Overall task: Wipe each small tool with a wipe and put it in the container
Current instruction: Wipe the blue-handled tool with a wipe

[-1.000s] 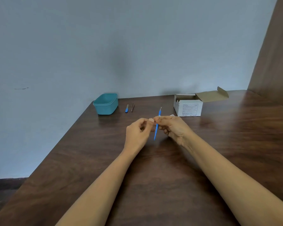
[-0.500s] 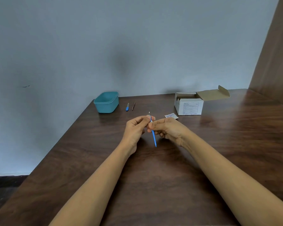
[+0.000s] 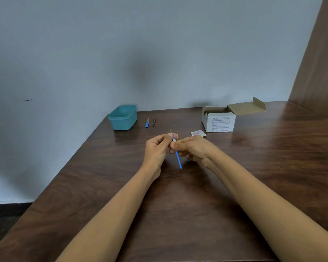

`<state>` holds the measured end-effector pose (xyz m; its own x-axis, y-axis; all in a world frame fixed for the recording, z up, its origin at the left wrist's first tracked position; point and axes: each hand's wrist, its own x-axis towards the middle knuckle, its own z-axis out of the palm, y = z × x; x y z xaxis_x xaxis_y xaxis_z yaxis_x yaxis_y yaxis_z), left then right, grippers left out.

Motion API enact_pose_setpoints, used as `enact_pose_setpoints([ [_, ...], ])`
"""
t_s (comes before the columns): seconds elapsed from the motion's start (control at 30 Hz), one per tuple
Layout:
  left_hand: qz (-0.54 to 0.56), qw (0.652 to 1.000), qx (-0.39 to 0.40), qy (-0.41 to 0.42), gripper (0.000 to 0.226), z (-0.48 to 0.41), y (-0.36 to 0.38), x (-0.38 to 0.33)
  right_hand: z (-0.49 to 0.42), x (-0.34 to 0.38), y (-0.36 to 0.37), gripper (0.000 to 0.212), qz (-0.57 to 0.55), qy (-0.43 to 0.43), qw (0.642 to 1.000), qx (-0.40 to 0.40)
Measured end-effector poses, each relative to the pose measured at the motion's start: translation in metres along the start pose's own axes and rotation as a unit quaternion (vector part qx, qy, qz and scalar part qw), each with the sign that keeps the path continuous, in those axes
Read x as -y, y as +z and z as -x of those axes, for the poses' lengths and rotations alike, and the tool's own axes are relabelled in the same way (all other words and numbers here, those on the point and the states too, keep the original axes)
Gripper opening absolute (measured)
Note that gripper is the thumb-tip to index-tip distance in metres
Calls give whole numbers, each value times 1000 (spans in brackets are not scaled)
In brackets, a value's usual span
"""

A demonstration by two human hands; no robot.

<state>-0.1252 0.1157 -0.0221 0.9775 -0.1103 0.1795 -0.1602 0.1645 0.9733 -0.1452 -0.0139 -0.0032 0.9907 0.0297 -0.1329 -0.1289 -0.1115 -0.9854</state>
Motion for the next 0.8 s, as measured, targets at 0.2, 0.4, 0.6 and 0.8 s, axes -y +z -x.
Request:
enact_pose_setpoints([
  [0.2, 13, 1000, 6, -12, 18, 0, 0, -4, 2, 4, -3, 12, -42, 47, 997, 51],
  [0.4, -4, 1000, -19, 6, 20, 2, 1, -3, 3, 5, -3, 11, 43, -2, 999, 4],
  [0.6, -16, 997, -67, 26, 19, -2, 0, 0, 7, 5, 4, 14, 111, -49, 992, -35],
  [0.8, -41, 993, -97, 54, 20, -5, -2, 4, 7, 4, 12, 13, 230, -75, 963, -120],
])
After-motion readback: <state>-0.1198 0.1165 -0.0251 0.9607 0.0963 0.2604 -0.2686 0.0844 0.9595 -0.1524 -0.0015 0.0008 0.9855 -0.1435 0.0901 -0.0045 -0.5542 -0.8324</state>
